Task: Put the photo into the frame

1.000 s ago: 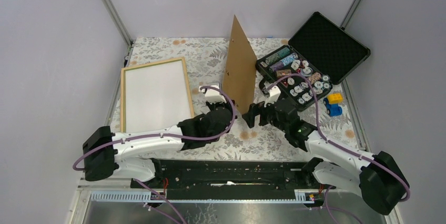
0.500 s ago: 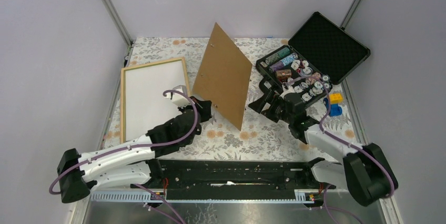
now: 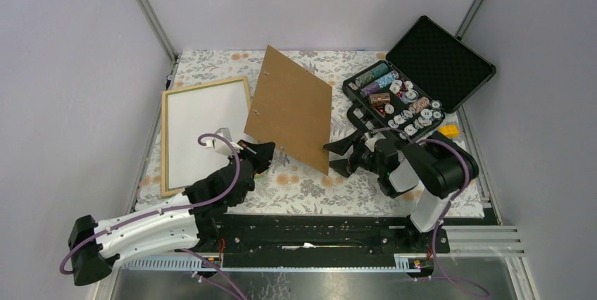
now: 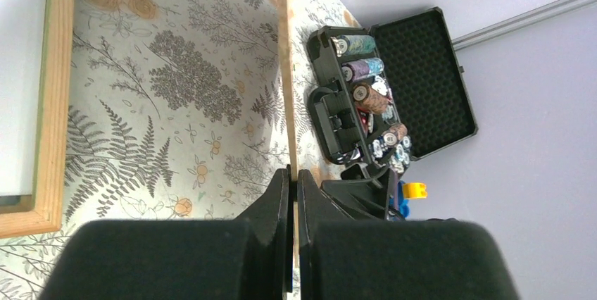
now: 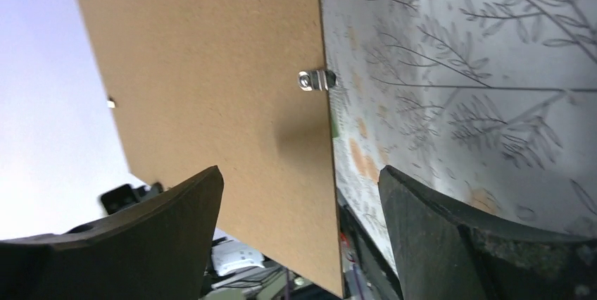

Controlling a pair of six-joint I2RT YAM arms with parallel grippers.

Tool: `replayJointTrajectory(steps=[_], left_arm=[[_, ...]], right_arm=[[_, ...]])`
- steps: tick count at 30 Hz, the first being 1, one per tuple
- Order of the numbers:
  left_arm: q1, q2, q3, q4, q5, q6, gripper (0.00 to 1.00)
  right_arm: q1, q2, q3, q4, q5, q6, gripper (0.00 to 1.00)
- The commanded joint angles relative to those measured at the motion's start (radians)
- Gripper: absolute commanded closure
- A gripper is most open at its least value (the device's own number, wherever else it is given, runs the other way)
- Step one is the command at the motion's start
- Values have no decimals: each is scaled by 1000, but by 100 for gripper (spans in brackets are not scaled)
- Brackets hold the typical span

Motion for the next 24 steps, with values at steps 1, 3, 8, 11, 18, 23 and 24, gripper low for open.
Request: replayJointTrajectory(steps=[1, 3, 8, 11, 18, 23, 24], left_arm=[[3, -41, -29, 119, 23, -80, 100], [3, -47, -41, 122, 23, -101, 100], [3, -84, -69, 127, 26, -123, 100], [3, -103, -81, 126, 28, -130, 100], [3, -124, -87, 120, 83, -65, 94], [3, -152, -73, -5, 130, -6, 33], [3, -160, -68, -42, 138, 2, 25]], right_arm=[[27, 121, 18, 457, -44, 212, 15], [52, 144, 43, 472, -37, 235, 21], [79, 75, 49, 464, 38, 226, 39], [77, 29, 70, 401, 42, 201, 53], [53, 12, 96, 404, 42, 185, 100], [-40, -37, 147, 405, -47, 172, 100], [-60, -58, 163, 377, -77, 156, 100]])
